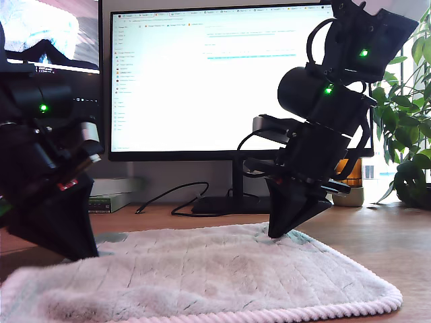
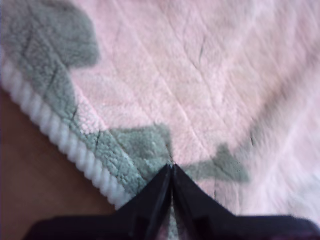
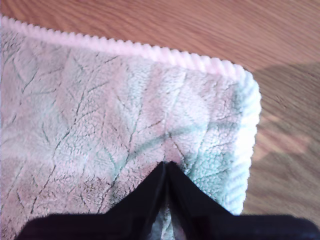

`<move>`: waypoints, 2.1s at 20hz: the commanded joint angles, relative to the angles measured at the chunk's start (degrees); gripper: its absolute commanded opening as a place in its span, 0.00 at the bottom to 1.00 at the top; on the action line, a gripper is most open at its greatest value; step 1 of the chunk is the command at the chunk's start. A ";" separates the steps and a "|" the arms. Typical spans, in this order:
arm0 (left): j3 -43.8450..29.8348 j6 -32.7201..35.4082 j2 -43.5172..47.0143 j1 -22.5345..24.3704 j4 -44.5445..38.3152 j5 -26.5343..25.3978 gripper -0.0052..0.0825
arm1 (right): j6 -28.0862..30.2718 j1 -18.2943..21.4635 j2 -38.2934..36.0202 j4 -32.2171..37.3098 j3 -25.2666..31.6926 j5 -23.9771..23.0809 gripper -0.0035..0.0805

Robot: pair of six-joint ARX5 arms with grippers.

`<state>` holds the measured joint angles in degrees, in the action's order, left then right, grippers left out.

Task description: Fold the tea towel to a neat square and place it to the right

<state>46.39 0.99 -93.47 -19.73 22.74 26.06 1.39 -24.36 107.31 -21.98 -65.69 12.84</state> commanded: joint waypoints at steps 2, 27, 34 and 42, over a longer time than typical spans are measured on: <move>-0.96 -0.15 -0.70 0.37 -2.12 -2.67 0.03 | -0.81 0.85 0.96 0.33 0.68 -1.36 0.03; 3.48 0.26 2.12 3.10 -5.09 3.69 0.03 | -11.93 0.04 0.46 2.62 -1.84 -2.32 0.03; 3.48 1.46 8.26 3.10 -3.41 3.50 0.03 | -11.28 0.00 -4.39 -1.16 -3.10 -1.77 0.03; 3.43 4.04 17.16 3.06 -1.22 0.50 0.03 | -5.38 -0.46 -12.81 -5.25 -2.86 -5.29 0.03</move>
<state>50.15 4.73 -77.84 -16.67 21.93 26.85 -4.40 -24.14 95.50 -27.31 -68.53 7.92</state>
